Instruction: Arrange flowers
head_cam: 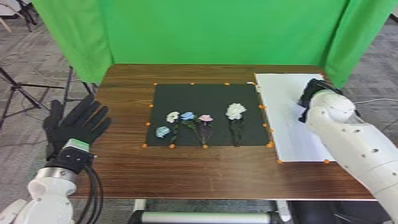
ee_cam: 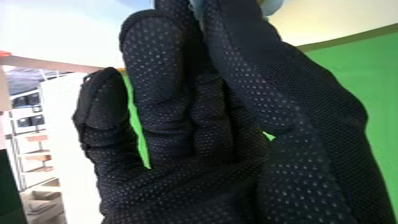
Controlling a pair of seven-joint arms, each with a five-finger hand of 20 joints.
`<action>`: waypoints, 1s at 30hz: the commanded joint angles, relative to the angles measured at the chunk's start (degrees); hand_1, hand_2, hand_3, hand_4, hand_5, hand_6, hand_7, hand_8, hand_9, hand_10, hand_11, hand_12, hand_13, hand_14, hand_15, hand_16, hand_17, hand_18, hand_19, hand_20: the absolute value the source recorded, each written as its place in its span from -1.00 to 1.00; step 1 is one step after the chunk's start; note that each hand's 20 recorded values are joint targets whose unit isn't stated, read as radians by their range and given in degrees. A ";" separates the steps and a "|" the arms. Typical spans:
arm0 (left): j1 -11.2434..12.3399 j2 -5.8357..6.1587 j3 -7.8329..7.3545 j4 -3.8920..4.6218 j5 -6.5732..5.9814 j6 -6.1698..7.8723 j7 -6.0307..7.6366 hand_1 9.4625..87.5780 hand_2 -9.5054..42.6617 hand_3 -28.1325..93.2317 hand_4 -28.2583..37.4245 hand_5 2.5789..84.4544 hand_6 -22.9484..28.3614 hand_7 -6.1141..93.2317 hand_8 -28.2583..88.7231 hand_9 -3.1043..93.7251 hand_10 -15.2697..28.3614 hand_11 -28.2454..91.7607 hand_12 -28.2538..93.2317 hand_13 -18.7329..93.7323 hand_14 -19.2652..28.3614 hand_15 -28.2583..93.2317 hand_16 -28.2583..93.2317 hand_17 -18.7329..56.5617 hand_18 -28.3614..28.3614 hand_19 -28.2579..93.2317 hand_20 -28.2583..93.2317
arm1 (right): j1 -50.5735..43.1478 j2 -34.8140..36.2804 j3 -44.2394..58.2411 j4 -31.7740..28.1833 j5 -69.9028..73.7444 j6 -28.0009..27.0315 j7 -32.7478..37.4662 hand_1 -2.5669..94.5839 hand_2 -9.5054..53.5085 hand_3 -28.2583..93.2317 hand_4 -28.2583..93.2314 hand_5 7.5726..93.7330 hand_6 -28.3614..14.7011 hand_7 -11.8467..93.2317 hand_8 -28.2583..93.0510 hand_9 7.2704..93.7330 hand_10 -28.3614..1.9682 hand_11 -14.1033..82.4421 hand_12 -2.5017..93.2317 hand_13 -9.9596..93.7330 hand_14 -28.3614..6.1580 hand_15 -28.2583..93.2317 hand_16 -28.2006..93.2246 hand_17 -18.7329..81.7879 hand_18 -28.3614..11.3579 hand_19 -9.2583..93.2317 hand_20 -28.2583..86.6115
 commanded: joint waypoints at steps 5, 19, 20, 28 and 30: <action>1.65 -0.41 -1.09 -0.76 -0.07 0.66 0.81 -0.63 -0.13 0.60 -1.00 -0.19 0.21 -0.57 -0.66 -0.37 0.33 -0.20 -0.36 -0.38 0.41 -0.01 -0.67 -0.71 0.44 -0.06 -0.43 | -14.02 1.70 6.26 -22.03 -3.94 4.73 -2.64 0.33 -1.00 0.65 -1.00 0.54 0.33 -0.09 -0.50 0.82 0.33 -0.46 -0.05 0.60 0.34 0.29 0.17 0.12 -0.67 0.84 0.18; -0.21 -0.57 -0.33 0.00 0.46 0.03 -0.88 -0.63 -0.14 0.61 -1.00 -0.18 0.21 -0.57 -0.66 -0.36 0.33 -0.19 -0.37 -0.38 0.40 -0.01 -0.68 -0.71 0.44 -0.06 -0.43 | -21.15 -3.97 4.48 -32.30 -7.19 -1.49 -5.30 0.32 -1.00 0.64 -1.00 0.55 0.29 -0.11 -0.48 0.82 0.29 -0.46 -0.05 0.59 0.32 0.30 0.17 0.12 -0.70 0.85 0.17; -0.18 -0.37 -0.33 0.04 0.37 0.10 -0.80 -0.63 -0.14 0.61 -1.00 -0.18 0.21 -0.57 -0.66 -0.36 0.33 -0.19 -0.37 -0.38 0.40 -0.01 -0.67 -0.71 0.43 -0.06 -0.43 | -21.33 -4.12 4.33 -32.26 -7.56 -1.51 -5.52 0.32 -1.00 0.64 -1.00 0.55 0.29 -0.11 -0.48 0.81 0.29 -0.46 -0.05 0.59 0.32 0.30 0.17 0.12 -0.70 0.85 0.17; 0.18 -0.93 -0.81 -0.04 0.99 0.21 -1.89 -0.63 -0.14 0.60 -1.00 -0.18 0.21 -0.57 -0.66 -0.36 0.33 -0.19 -0.37 -0.38 0.40 0.00 -0.67 -0.71 0.44 -0.06 -0.43 | -22.95 -5.20 4.65 -32.97 -7.28 -3.50 -4.22 0.31 -1.00 0.64 -1.00 0.52 0.27 -0.14 -0.50 0.79 0.26 -0.48 -0.08 0.57 0.33 0.30 0.17 0.11 -0.70 0.85 0.17; 0.20 -0.75 -0.78 -0.08 0.84 0.45 -1.60 -0.63 -0.14 0.60 -1.00 -0.18 0.21 -0.57 -0.66 -0.36 0.33 -0.19 -0.37 -0.38 0.40 0.00 -0.67 -0.71 0.44 -0.06 -0.43 | -23.16 -5.41 4.96 -33.38 -6.86 -3.89 -3.99 0.30 -1.00 0.64 -1.00 0.50 0.27 -0.16 -0.51 0.76 0.25 -0.50 -0.10 0.56 0.34 0.30 0.17 0.11 -0.71 0.85 0.17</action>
